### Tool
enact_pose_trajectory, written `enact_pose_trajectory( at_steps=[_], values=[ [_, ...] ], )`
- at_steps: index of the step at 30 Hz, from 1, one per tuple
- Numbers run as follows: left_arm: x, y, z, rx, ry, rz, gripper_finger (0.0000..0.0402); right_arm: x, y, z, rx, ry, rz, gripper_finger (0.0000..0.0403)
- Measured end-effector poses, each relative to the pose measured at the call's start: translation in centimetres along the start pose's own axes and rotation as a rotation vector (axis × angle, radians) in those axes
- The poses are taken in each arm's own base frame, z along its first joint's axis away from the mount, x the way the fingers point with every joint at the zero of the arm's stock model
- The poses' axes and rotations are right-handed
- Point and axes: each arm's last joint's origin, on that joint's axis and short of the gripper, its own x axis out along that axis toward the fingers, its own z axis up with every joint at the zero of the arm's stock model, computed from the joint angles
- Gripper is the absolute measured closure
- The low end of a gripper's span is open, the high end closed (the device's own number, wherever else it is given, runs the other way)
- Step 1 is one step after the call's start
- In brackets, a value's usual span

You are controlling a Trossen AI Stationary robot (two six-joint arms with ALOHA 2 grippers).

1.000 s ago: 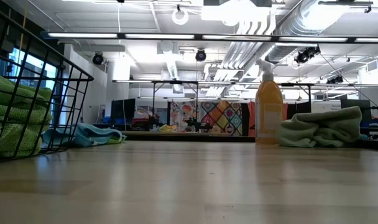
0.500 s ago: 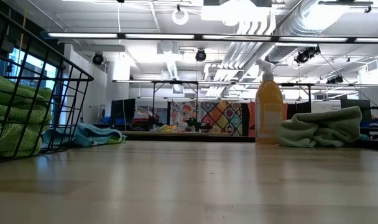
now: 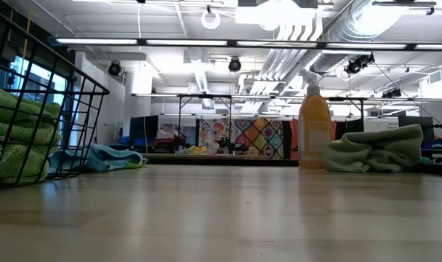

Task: Sort microfiber towel by color & place in baskets
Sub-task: Put the blue microfiber cloth into the transparent bin

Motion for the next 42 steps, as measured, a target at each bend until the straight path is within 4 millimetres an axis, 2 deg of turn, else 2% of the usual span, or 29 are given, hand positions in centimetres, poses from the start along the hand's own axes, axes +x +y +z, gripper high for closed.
enact_pose_trajectory(
  at_steps=[7,12,20,28,34,37,42],
  values=[
    [0.0,0.0,0.0,0.0,0.0,0.0,0.0144,0.0,-0.1,-0.2,0.002,0.04,0.006,0.0139],
    [0.0,0.0,0.0,0.001,0.0,0.0,0.0144,-0.8,0.3,0.0,0.004,0.076,0.02,0.0117],
    [-0.1,0.0,0.1,0.002,-0.003,-0.001,0.0144,-5.4,1.2,0.8,-0.012,0.118,-0.053,0.0116],
    [-0.1,0.0,0.1,0.002,-0.004,-0.001,0.0144,-11.3,1.8,1.7,-0.079,0.124,-0.073,0.0116],
    [-1.1,0.2,1.0,-0.009,-0.043,-0.004,0.0144,-15.7,0.5,2.9,-0.035,0.006,-0.188,0.0116],
    [-2.0,0.4,1.9,-0.02,-0.084,-0.007,0.0144,-16.3,-0.9,4.4,0.047,-0.093,-0.19,0.0116],
    [-3.6,0.7,3.1,-0.036,-0.143,-0.012,0.0144,-16.0,-4.2,7.1,0.122,-0.264,-0.294,0.0116]
  ],
)
